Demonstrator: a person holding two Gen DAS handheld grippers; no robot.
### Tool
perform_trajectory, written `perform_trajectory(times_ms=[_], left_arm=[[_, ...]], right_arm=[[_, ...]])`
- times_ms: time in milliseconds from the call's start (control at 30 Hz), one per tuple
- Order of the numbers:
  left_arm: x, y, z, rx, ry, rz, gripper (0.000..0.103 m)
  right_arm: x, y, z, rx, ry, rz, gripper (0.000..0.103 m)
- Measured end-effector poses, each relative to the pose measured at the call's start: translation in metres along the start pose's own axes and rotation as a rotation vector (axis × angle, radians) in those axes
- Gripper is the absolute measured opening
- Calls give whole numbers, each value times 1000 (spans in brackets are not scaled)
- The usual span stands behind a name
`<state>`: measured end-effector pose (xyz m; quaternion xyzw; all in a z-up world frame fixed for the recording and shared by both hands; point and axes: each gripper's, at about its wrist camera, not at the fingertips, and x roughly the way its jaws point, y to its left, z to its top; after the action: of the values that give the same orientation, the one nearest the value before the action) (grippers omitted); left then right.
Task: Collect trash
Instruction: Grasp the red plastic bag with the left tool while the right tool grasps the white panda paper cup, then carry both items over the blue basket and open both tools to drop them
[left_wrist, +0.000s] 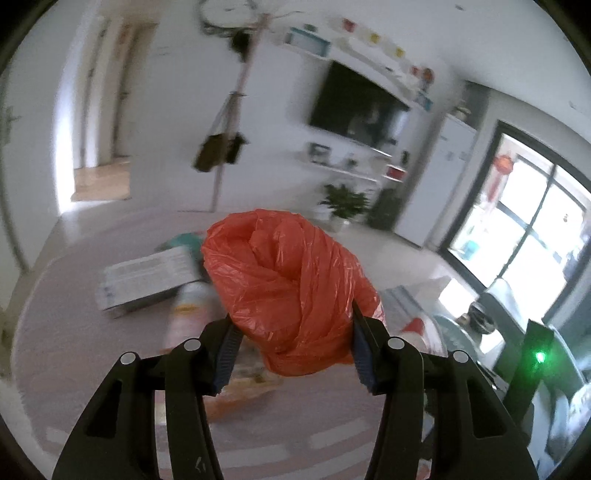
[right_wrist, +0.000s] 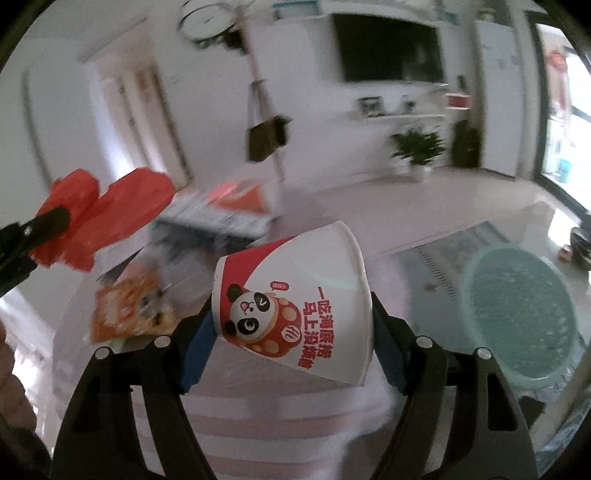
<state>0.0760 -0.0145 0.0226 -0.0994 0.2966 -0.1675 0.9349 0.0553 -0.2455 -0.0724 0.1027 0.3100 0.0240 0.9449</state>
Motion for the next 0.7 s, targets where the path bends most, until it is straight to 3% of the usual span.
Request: perform_trajectory(times_ms=[200,333,400,567,700], left_arm=[[54,-83,2,112,48,-118,50],[107,-136,-5,172,124,-192,51],[137,-157,-11,201,193,-173,51],[198,-196,-28,213,311,-275,51],[243,-217,-46,238,380,-291,51]], right_arm=[[-15,-91,21,135,-68,-162,72],[-19,-152,23,244,-78,-267,72],[-13,-181,20,295,-68,-316,72],[6,-234,6,382,-5,-386,72],[24,-260,-7,430,64,-442,72]])
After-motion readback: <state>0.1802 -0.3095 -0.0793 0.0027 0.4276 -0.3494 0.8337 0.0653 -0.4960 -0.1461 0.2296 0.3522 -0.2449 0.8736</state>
